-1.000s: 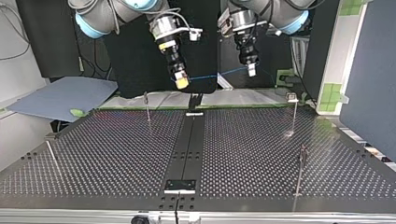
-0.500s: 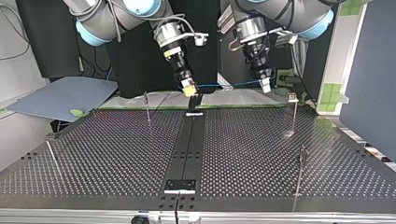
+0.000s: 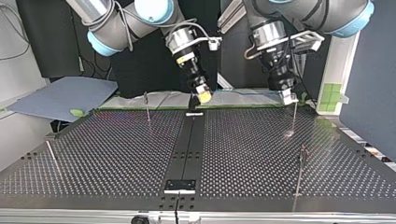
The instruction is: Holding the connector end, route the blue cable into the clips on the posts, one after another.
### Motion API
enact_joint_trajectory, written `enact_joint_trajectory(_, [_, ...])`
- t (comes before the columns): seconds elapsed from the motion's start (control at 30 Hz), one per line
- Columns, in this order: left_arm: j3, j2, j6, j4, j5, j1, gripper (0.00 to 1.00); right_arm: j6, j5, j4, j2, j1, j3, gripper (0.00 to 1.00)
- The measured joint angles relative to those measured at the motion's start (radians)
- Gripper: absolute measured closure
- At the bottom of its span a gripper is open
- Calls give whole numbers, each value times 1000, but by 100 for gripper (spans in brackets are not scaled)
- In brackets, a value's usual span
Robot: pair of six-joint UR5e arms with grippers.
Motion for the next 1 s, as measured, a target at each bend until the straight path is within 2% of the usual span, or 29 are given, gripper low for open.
enact_joint_trajectory(0.2, [0,-35,4,-49,54,54,100,-1,1,60,-2,13,-60,100])
enact_joint_trajectory(0.43, [13,-47,4,-60,125,125,100,0,1,117,-2,23,-126,100])
enact_joint_trajectory(0.6, [46,-48,-4,-74,172,172,100,9,5,124,1,21,-173,100])
enact_joint_trajectory(1.0, [155,-36,-4,-136,281,284,100,49,-6,136,30,-2,-295,100])
